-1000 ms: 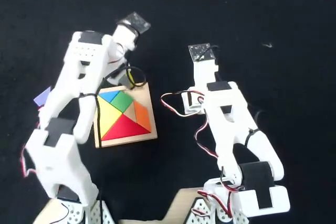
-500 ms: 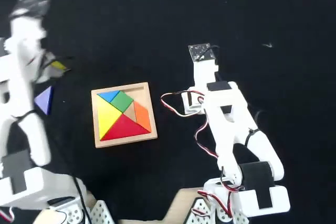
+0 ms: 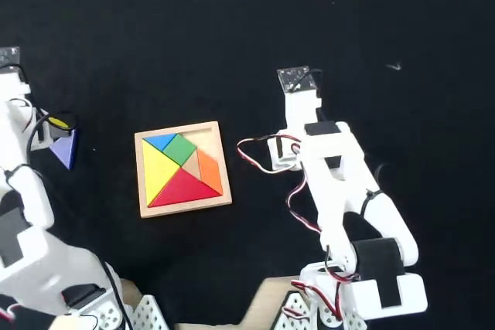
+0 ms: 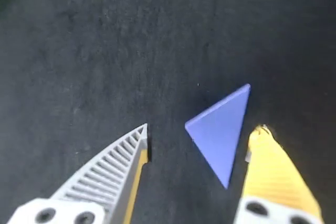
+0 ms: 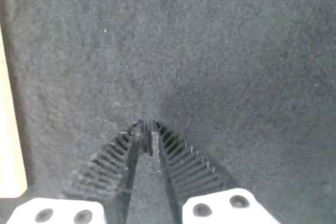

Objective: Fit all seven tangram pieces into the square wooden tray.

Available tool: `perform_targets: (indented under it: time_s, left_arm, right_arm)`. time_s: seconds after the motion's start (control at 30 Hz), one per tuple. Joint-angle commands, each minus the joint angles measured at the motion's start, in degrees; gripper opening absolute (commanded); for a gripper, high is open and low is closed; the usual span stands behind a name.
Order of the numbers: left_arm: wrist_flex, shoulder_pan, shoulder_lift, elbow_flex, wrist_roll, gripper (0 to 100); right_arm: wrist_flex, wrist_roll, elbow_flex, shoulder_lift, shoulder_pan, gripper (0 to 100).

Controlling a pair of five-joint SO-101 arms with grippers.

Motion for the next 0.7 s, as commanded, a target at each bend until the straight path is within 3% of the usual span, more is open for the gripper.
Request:
perform_targets:
  time_s: [0.0,0.4,0.67]
  left_arm:
    - [-2.73,-1.54,3.96,-3.74,3.96,30]
    - [-2.73,-0.84,16.18,-11.47,3.6,30]
    - [0.79,3.47,18.11,-12.0,1.93,30]
  right_arm:
    - [-0.88,0.7,-0.13,-0.04,0.88,1.3]
    - [-0.88,0.7,0.04,-0.04,0.7,1.3]
    - [-0.88,0.7,0.04,-0.04,0.79,1.2]
